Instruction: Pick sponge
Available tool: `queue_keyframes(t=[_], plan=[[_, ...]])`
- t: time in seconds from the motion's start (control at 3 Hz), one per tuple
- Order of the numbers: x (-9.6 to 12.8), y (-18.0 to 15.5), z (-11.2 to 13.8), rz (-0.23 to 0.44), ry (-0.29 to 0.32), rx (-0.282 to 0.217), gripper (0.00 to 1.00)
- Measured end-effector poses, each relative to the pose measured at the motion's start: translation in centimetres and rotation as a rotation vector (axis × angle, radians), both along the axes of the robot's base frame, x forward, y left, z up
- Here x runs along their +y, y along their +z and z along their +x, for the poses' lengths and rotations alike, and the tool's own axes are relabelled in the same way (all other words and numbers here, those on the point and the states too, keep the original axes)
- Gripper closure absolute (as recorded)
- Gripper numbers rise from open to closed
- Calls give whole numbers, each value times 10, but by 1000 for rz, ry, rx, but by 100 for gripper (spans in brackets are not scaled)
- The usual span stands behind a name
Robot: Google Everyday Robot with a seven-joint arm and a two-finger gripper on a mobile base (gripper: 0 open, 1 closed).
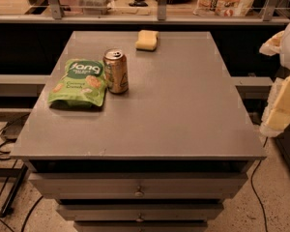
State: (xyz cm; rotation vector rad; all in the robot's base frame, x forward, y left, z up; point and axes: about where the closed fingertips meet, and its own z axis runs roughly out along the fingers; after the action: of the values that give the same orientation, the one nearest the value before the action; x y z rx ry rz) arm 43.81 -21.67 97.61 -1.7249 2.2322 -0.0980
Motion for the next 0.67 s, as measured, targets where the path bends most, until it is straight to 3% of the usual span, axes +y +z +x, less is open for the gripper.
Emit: queue_keyframes(t=[0.67], plan=[[2,1,3,19,2,-12,0]])
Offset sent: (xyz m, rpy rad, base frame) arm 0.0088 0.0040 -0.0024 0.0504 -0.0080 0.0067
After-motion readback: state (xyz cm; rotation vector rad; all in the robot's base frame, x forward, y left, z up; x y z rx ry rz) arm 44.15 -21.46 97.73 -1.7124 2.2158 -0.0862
